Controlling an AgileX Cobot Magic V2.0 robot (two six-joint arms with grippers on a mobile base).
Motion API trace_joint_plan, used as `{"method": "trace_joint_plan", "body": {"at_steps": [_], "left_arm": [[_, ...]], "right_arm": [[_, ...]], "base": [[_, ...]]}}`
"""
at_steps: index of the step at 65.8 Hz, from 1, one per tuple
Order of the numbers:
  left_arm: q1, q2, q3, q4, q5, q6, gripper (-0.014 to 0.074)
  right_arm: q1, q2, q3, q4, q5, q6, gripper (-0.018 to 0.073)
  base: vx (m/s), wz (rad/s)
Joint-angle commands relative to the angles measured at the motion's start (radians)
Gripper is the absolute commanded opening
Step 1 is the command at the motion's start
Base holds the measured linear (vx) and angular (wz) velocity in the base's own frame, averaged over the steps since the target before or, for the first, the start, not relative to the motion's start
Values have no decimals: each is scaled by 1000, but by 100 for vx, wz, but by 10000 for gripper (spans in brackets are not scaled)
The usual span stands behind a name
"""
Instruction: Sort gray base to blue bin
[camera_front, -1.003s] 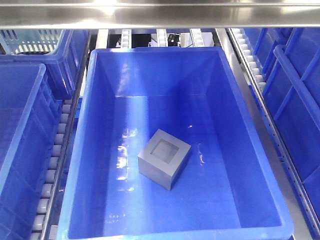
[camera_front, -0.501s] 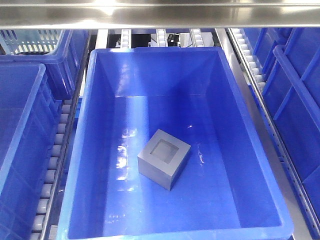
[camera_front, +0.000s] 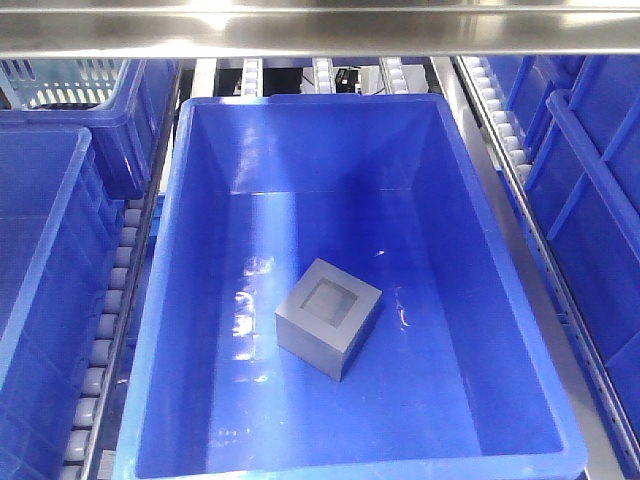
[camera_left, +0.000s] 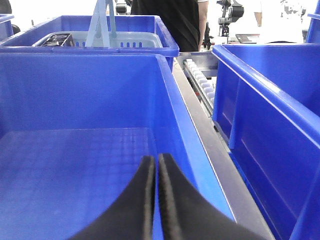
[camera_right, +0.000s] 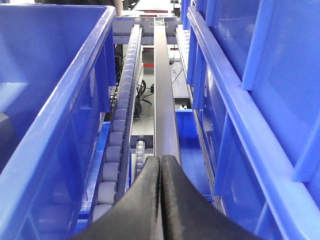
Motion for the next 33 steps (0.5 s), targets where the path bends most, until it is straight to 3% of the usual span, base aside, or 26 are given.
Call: {"method": "trace_joint_plan", "body": {"at_steps": [1, 33], "left_arm": [[-5, -18, 28, -5, -67, 0, -6], [-5, -18, 28, -5, -67, 0, -6]], "right_arm": [[-5, -11, 14, -6, -74, -5, -9], [-5, -11, 14, -6, -74, -5, -9]], "base": [[0, 0], [0, 0]]}}
